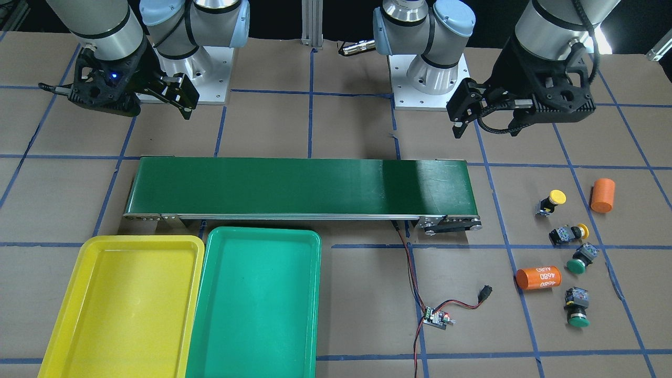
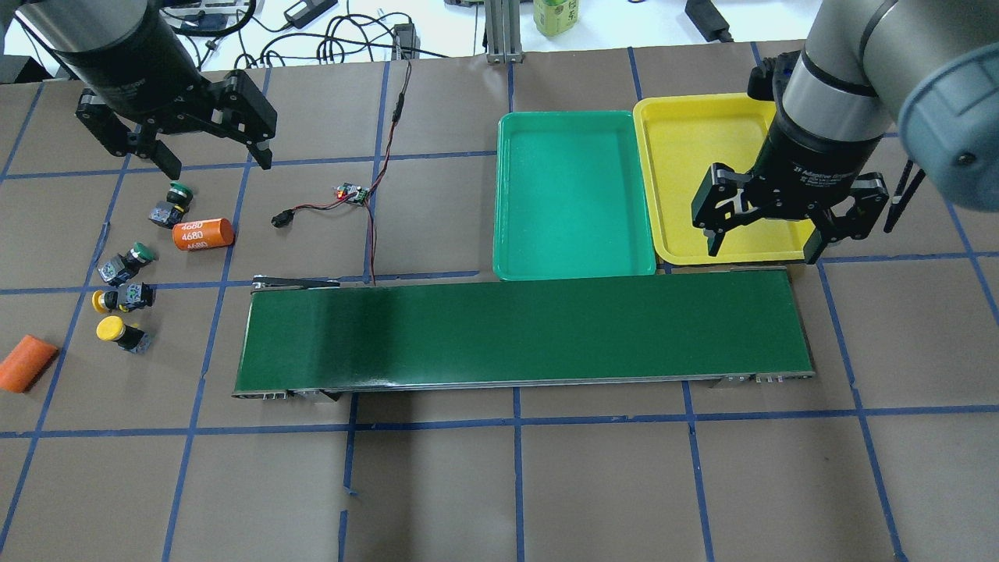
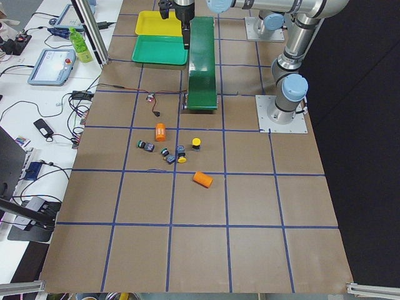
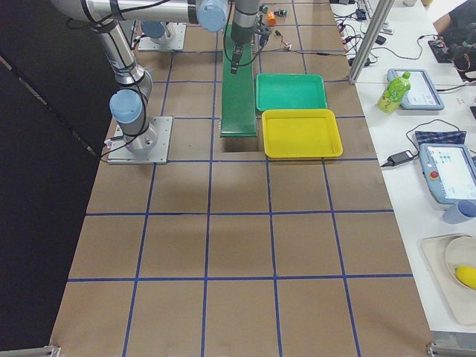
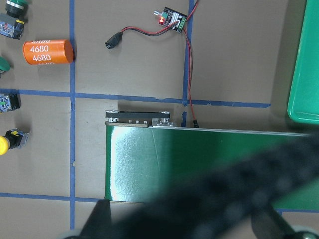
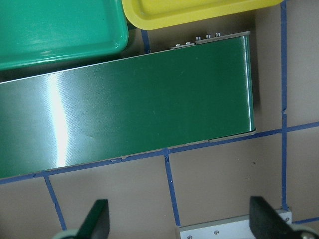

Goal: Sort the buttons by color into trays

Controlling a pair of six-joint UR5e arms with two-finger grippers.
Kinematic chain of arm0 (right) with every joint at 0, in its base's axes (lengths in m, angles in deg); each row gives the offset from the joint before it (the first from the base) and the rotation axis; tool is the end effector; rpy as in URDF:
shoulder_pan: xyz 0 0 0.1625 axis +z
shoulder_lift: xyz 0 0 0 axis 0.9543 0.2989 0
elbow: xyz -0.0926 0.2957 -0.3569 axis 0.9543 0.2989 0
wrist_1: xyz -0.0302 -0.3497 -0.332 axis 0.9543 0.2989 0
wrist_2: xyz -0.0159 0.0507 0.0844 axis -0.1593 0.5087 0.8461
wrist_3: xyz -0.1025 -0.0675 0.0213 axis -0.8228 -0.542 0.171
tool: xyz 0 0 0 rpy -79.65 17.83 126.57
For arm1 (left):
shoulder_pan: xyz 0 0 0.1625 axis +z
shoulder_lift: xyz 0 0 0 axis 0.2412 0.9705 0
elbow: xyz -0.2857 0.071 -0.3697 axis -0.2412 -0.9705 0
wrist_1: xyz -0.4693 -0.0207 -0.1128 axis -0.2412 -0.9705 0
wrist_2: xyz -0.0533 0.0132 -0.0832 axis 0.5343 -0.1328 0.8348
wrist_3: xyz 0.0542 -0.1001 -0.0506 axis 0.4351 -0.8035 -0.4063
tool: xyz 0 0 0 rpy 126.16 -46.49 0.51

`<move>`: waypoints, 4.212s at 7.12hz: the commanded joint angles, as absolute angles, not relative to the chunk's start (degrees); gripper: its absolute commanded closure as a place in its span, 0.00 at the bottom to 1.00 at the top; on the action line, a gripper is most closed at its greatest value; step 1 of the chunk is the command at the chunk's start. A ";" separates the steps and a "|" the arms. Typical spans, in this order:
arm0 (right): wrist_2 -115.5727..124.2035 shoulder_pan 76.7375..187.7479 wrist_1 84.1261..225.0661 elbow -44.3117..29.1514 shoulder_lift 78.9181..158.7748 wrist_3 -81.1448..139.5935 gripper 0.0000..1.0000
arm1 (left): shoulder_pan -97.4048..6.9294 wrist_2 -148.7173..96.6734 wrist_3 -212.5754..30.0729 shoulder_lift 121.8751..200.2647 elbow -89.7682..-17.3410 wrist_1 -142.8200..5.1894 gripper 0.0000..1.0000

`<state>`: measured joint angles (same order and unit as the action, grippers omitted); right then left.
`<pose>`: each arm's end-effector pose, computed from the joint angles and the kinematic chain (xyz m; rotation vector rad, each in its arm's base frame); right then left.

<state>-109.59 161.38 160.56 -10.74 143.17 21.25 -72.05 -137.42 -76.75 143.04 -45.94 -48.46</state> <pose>0.1205 -0.5112 0.4794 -0.2623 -3.0949 -0.2483 -0.0934 -0.5812 0.5500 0.1156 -3.1364 -0.0231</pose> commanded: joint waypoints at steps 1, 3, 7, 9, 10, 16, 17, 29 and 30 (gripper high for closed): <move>-109.59 161.38 160.55 -10.74 143.17 21.25 0.00 | -71.91 -137.38 -76.70 142.80 -46.34 -48.51 0.00; -109.59 161.38 160.55 -10.74 143.17 21.25 0.00 | -67.55 -137.03 -67.29 146.63 -45.99 -47.20 0.00; -109.59 161.47 160.47 -10.74 143.17 21.25 0.00 | -55.92 -137.46 -52.43 160.42 -47.14 -32.22 0.00; -109.59 161.38 160.47 -10.74 143.17 21.25 0.00 | -55.21 -138.95 -64.33 167.81 -45.74 -26.55 0.00; -109.59 161.47 160.47 -10.82 143.17 21.25 0.00 | -54.25 -139.83 -65.17 170.02 -45.73 -23.76 0.00; -109.59 161.38 160.47 -10.83 143.17 21.25 0.00 | -52.76 -139.75 -59.12 177.50 -46.87 -18.19 0.00; -109.59 161.47 160.38 -10.83 143.17 21.25 0.00 | -52.75 -139.75 -59.73 177.68 -47.13 -18.19 0.00; -109.59 161.38 160.38 -10.83 143.17 21.25 0.00 | -67.21 -139.22 -67.08 149.78 -69.86 -26.37 0.92; -109.59 161.38 160.29 -10.83 143.17 21.25 0.00 | -69.78 -139.14 -67.81 147.21 -72.42 -26.36 0.92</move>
